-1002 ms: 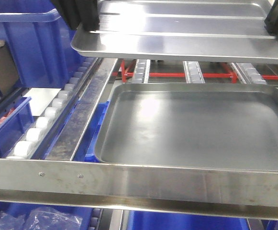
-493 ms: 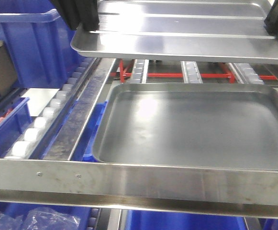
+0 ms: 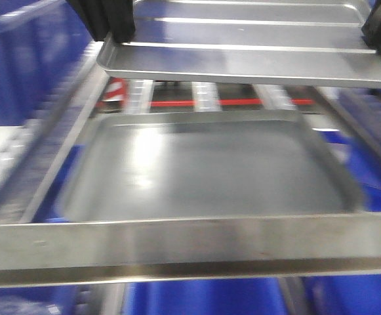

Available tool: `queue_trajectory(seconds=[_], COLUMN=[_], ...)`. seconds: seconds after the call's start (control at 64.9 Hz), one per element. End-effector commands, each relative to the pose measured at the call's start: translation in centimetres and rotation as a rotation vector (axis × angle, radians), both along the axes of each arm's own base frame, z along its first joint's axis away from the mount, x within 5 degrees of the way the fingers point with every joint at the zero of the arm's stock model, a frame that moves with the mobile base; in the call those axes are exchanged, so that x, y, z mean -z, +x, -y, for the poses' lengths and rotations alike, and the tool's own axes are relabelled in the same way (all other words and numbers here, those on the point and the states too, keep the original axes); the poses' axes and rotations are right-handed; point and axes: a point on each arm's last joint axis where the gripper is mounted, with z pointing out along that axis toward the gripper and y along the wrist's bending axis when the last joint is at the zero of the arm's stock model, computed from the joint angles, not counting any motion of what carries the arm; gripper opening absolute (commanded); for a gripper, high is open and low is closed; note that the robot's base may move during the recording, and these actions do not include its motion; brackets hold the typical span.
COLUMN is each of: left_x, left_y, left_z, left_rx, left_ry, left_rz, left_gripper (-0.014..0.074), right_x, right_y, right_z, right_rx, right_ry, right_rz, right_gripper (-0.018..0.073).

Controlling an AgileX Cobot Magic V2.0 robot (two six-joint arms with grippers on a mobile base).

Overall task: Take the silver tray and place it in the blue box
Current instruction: 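Hold the silver tray in both grippers while the base turns away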

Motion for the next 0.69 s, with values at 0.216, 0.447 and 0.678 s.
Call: queue_trajectory(seconds=[0.216, 0.447, 0.678], left_x=[-2.21, -2.21, -2.21], left_y=[-0.83, -0.83, -0.83], left_z=[-1.02, -1.02, -1.02], left_rx=[0.019, 0.019, 0.019], left_ry=[-0.005, -0.005, -0.005], left_rz=[0.065, 0.065, 0.065], left_gripper=[-0.0098, -0.0098, -0.0098], right_x=[-2.02, -2.02, -2.02], right_y=[0.09, 0.09, 0.09], right_z=[0.43, 0.43, 0.43], right_rx=[-0.005, -0.005, -0.005], right_ry=[-0.013, -0.013, -0.013], right_rz=[0.125, 0.125, 0.125], right_gripper=[0.0058, 0.0058, 0.0058])
